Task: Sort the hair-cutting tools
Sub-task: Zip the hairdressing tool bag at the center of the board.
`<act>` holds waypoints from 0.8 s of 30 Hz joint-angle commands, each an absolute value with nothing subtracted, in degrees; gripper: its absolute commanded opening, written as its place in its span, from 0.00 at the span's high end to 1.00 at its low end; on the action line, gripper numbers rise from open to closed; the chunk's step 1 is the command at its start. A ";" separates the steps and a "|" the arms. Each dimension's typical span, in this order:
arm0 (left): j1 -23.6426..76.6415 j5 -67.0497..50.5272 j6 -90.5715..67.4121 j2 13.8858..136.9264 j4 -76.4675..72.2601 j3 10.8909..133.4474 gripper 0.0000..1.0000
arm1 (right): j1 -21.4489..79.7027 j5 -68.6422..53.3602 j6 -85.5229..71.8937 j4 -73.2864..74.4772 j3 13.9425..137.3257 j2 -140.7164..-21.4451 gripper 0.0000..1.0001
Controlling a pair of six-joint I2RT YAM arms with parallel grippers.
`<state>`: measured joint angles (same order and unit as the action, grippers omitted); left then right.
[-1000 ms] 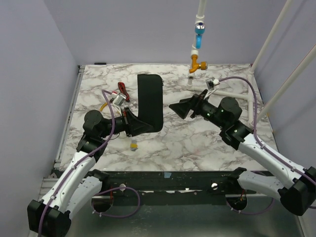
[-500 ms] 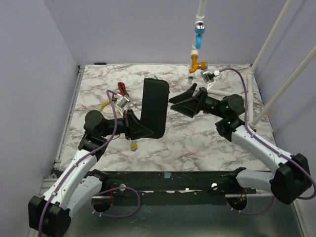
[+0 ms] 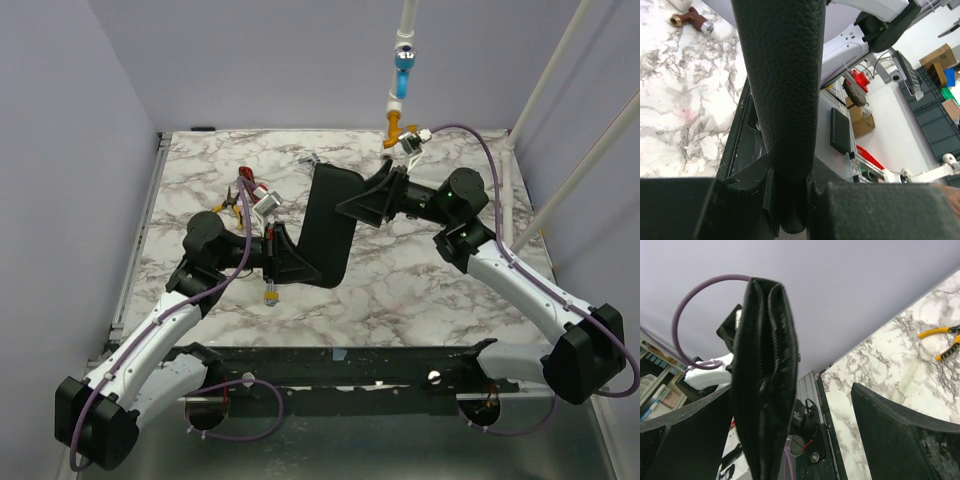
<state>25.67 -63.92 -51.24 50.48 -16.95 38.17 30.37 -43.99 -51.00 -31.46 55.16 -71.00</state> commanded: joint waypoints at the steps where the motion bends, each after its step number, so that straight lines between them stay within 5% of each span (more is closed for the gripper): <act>1: 27.14 -66.52 -48.05 50.88 -17.24 40.90 1.00 | 30.27 -43.65 -48.38 -27.11 57.68 -71.54 0.01; 5: 28.84 -64.44 -41.35 52.36 -7.38 43.96 1.00 | 30.32 -49.90 -51.46 -30.81 59.14 -73.22 0.11; 10: 31.06 -63.21 -36.05 55.61 1.47 47.52 1.00 | 30.23 -54.50 -52.09 -26.98 61.63 -73.28 0.35; 16: 31.60 -62.76 -34.62 55.25 2.21 47.65 1.00 | 30.15 -55.77 -49.05 -20.39 61.34 -70.82 0.75; 18: 31.56 -62.33 -34.80 55.11 1.77 47.46 1.00 | 30.12 -55.66 -49.37 -20.39 60.86 -70.65 0.97; 20: 31.42 -61.25 -34.89 54.81 1.42 47.46 0.83 | 30.14 -54.54 -49.40 -20.76 60.52 -70.43 0.99; 24: 29.54 -53.92 -36.28 51.01 -1.19 45.34 0.22 | 30.13 -46.09 -49.15 -23.10 59.11 -68.18 0.99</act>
